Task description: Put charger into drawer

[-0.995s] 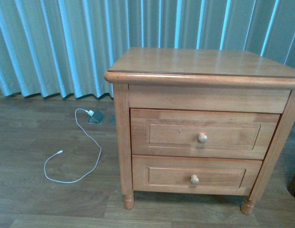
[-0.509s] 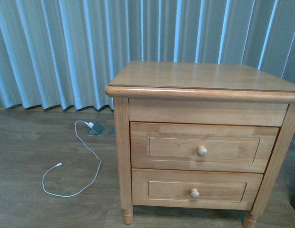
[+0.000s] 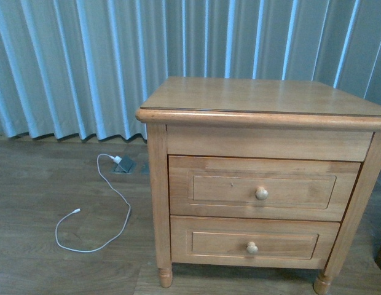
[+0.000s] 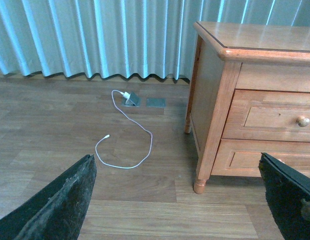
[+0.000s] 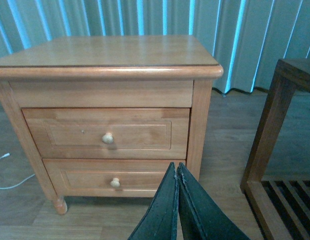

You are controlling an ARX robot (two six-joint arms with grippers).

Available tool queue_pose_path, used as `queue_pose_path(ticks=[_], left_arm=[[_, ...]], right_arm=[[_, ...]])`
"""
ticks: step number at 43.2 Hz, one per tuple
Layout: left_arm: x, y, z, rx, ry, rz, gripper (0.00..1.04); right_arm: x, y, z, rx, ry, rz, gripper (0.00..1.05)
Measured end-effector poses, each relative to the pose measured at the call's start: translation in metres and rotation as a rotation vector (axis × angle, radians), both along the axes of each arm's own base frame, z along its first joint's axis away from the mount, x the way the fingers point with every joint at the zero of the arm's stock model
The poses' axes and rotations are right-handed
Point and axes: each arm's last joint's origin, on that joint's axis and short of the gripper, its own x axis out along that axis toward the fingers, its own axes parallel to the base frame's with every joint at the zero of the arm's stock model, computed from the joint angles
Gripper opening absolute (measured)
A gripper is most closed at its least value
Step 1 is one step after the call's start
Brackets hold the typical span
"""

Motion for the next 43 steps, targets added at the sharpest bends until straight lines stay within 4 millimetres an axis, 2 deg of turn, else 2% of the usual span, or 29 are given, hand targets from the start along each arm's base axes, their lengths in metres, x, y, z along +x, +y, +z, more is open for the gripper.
queue_pose_path(ticks=[3, 43], left_arm=[[0.000, 0.000, 0.000, 0.000, 0.000, 0.000, 0.99], [0.000, 0.000, 0.000, 0.000, 0.000, 0.000, 0.99]], right_arm=[[-0.003, 0.000, -0.006, 0.000, -0.005, 0.000, 0.02], [-0.029, 0.000, -0.009, -0.001, -0.005, 0.002, 0.02]])
